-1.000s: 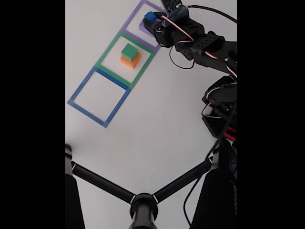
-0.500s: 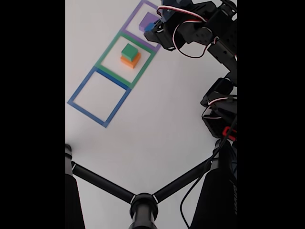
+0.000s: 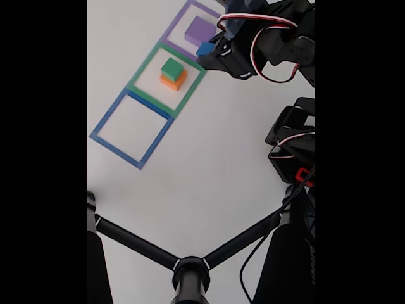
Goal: Tower of hanoi
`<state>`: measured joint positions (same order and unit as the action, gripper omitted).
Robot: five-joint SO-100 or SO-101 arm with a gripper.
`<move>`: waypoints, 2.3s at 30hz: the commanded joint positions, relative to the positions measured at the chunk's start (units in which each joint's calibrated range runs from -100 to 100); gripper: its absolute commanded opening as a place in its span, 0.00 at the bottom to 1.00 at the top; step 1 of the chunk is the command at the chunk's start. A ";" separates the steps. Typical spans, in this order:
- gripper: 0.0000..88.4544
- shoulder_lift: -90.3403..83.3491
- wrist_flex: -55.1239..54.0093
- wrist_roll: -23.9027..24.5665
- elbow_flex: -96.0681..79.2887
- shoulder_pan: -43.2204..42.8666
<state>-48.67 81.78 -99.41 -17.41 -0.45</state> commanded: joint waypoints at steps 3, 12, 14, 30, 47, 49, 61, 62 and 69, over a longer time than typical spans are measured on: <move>0.03 -1.67 -9.72 -0.59 -8.05 0.16; 0.03 -0.62 -42.92 -0.59 -33.41 1.12; 0.03 1.72 -48.58 -0.59 -35.96 1.22; 0.03 15.77 -93.68 -0.59 -54.96 2.56; 0.03 28.69 -115.95 -0.59 -61.78 2.18; 0.03 30.62 -117.81 -0.59 -61.59 2.18; 0.03 33.05 -120.49 -0.59 -62.59 2.08; 0.03 33.13 -120.65 -0.59 -62.78 2.08; 0.03 34.50 -121.94 -0.59 -63.23 1.98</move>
<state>-14.39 -38.28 -99.41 -80.77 1.76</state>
